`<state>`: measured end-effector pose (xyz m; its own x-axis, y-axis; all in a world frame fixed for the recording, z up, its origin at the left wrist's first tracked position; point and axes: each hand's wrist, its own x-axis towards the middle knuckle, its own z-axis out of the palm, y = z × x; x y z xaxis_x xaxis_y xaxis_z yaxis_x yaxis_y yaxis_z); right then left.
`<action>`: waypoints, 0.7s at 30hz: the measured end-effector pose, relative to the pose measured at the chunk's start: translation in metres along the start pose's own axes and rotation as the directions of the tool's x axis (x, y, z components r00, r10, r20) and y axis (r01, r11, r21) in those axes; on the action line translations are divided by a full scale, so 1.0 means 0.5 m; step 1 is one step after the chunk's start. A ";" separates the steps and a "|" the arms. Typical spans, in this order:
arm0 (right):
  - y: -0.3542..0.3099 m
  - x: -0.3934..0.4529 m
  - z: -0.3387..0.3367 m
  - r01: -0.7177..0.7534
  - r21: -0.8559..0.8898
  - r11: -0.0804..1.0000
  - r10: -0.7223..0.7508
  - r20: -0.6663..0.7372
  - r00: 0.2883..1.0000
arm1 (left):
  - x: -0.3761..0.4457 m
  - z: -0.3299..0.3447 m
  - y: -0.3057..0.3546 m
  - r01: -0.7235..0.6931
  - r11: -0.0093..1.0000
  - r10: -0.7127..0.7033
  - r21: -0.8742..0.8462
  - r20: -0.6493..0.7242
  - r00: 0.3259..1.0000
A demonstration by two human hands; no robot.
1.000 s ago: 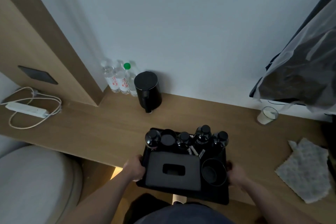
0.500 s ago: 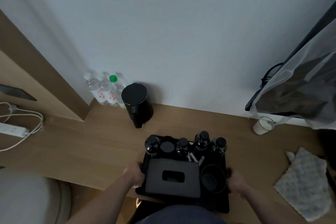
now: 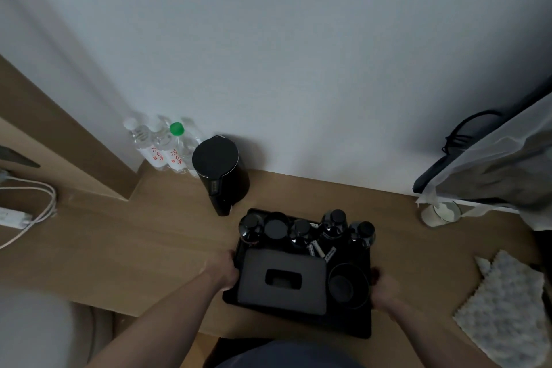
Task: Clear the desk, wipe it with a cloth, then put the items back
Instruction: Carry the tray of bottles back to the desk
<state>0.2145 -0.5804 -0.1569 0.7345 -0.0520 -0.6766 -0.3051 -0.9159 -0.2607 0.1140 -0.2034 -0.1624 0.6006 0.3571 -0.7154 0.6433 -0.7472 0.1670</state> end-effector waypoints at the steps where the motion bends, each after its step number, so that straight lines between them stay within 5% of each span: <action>1: -0.008 0.004 -0.007 0.019 -0.015 1.000 -0.019 -0.002 1.000 | 0.008 -0.007 0.004 0.000 1.000 0.000 0.010 -0.008 1.000; 10: -0.071 0.070 -0.056 0.013 0.070 0.997 -0.006 -0.093 0.996 | 0.073 -0.073 0.056 0.043 0.994 -0.038 0.102 -0.048 0.998; 21: -0.109 0.125 -0.072 -0.003 0.120 0.993 0.021 -0.144 0.989 | 0.102 -0.093 0.083 0.071 0.997 -0.070 0.004 -0.138 0.988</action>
<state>0.2990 -0.5480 -0.1602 0.8080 -0.1278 -0.5752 -0.3777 -0.8616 -0.3392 0.1931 -0.1900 -0.1604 0.6138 0.4828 -0.6246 0.6828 -0.7218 0.1131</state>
